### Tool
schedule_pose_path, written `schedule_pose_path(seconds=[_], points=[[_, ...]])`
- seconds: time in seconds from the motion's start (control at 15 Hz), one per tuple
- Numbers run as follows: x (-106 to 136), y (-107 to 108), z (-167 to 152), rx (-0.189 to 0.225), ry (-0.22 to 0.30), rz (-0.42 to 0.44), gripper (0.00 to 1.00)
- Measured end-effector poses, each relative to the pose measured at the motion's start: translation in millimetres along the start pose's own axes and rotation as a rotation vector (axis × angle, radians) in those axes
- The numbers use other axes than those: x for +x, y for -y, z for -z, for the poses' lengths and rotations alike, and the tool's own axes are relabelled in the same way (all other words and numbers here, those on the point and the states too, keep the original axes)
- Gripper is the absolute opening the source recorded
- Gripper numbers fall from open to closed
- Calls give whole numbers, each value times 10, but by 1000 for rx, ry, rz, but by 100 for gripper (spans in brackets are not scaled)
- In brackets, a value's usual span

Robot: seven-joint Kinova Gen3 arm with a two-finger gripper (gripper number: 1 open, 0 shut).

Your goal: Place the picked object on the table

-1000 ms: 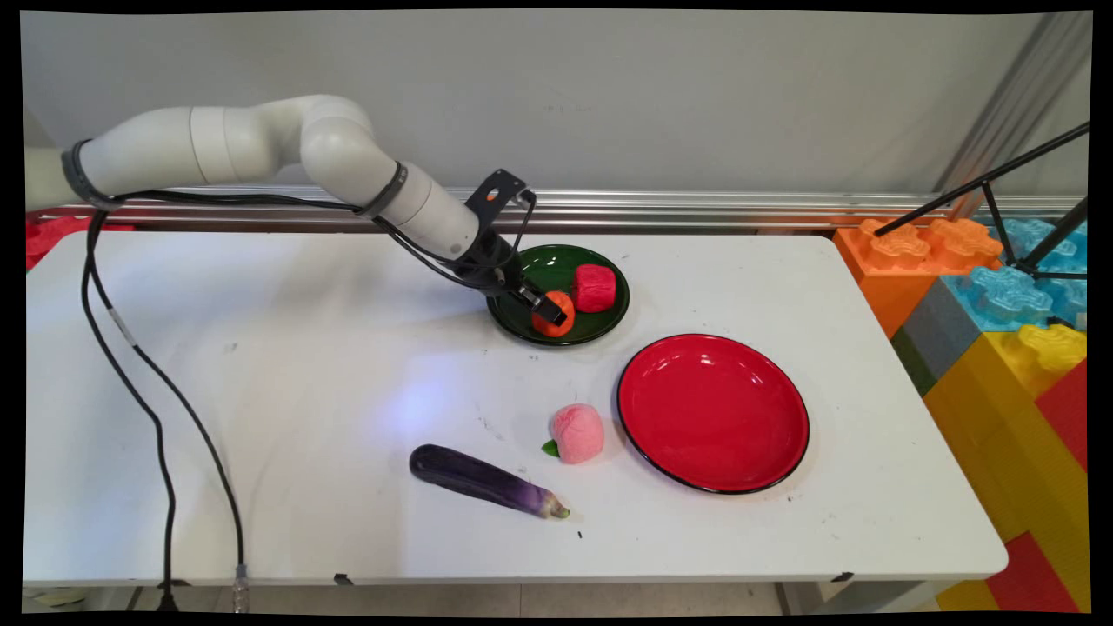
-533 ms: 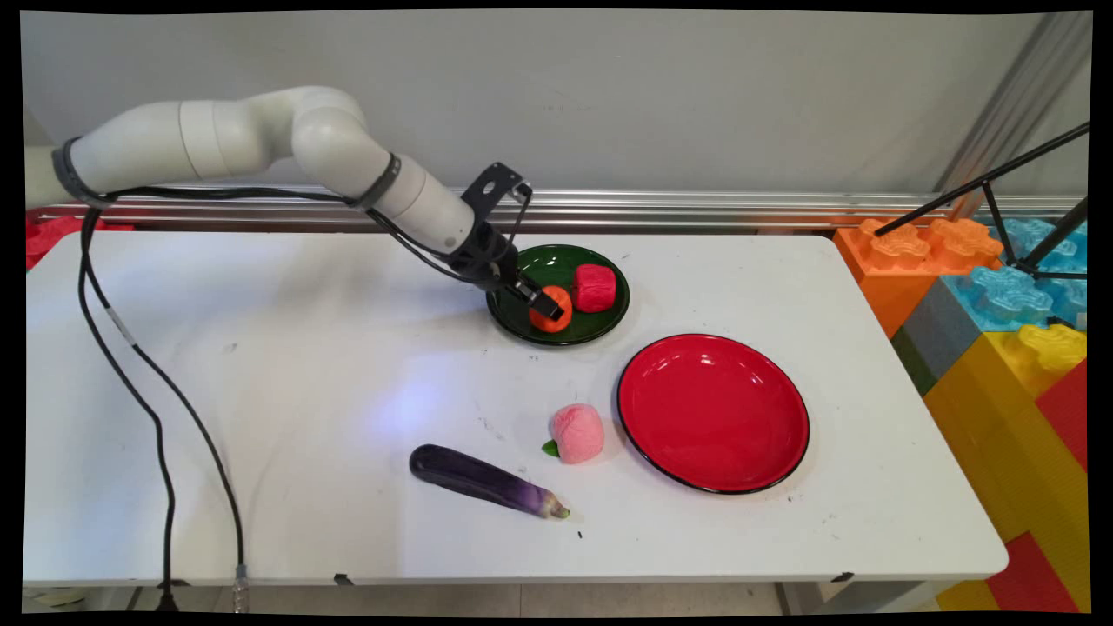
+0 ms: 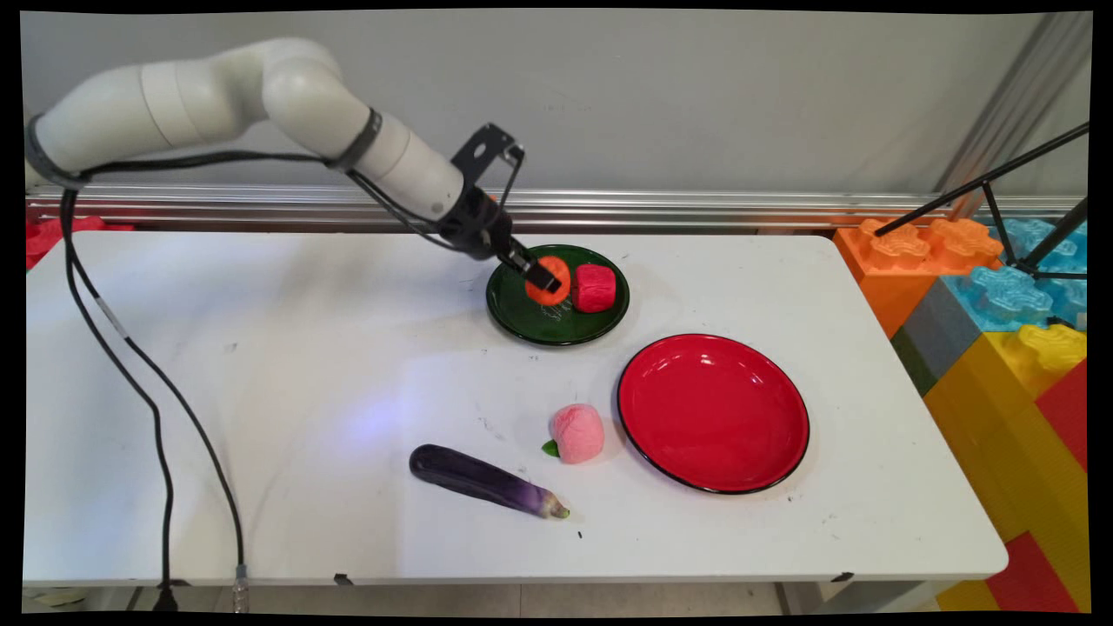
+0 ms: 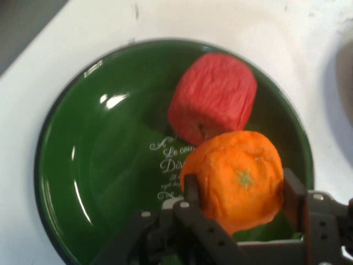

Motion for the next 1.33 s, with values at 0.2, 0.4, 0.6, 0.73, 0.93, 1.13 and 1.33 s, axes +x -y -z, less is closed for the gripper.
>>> schedule_pose_path(seconds=[0.2, 0.4, 0.6, 0.73, 0.93, 1.13, 1.33], points=[[86, -69, 178, -6, -9, -15, 0], [118, -168, 367, -22, -7, -31, 0], [88, -270, 507, -44, 5, -50, 0], [47, -351, 595, -63, 17, -66, 0], [-34, -472, 709, -96, 40, -100, 0], [-104, -558, 790, -125, 57, -156, 0], [-185, -595, 841, -152, 79, -226, 0]])
